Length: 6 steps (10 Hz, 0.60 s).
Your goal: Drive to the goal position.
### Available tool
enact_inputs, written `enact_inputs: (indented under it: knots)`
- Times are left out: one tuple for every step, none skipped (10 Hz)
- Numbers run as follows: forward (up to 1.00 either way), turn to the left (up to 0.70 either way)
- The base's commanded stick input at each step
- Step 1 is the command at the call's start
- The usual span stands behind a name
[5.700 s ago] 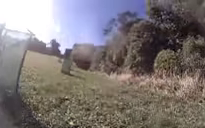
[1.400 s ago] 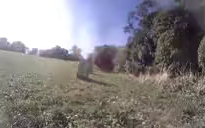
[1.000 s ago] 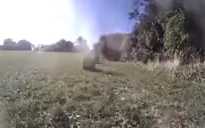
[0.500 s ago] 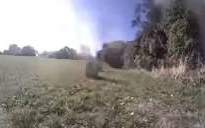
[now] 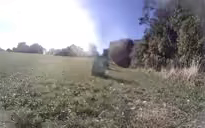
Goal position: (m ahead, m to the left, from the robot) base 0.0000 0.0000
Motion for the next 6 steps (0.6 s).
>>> enact_inputs:
  knots:
    - [0.50,0.00]
    - [0.50,0.00]
    - [0.50,0.00]
    - [0.50,0.00]
    - [0.50,0.00]
    - [0.50,0.00]
